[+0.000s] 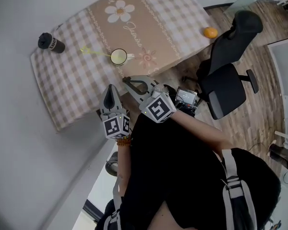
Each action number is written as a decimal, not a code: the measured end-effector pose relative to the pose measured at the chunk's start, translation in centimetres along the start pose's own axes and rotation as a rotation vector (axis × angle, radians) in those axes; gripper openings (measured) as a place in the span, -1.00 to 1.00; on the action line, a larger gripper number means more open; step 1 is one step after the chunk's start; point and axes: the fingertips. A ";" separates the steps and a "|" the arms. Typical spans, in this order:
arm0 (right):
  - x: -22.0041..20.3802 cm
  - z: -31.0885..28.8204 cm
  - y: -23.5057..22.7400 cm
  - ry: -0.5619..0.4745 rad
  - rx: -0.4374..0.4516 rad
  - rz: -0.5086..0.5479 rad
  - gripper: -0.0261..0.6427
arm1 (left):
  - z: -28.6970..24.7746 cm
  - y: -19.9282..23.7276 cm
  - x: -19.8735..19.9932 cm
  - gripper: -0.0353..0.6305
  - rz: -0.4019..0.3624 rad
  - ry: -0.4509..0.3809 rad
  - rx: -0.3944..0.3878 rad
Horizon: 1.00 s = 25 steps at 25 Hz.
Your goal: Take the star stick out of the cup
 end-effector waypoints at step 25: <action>-1.9 -2.8 -9.7 -0.030 -0.058 -0.063 -0.90 | -12.4 1.2 -1.8 -0.74 0.184 0.111 -0.075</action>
Point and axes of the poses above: the fingertips, and each gripper's own axes: z backward along the fingers, y to its left, x out of its top, and after that the axes turned 3 degrees about x, right-handed
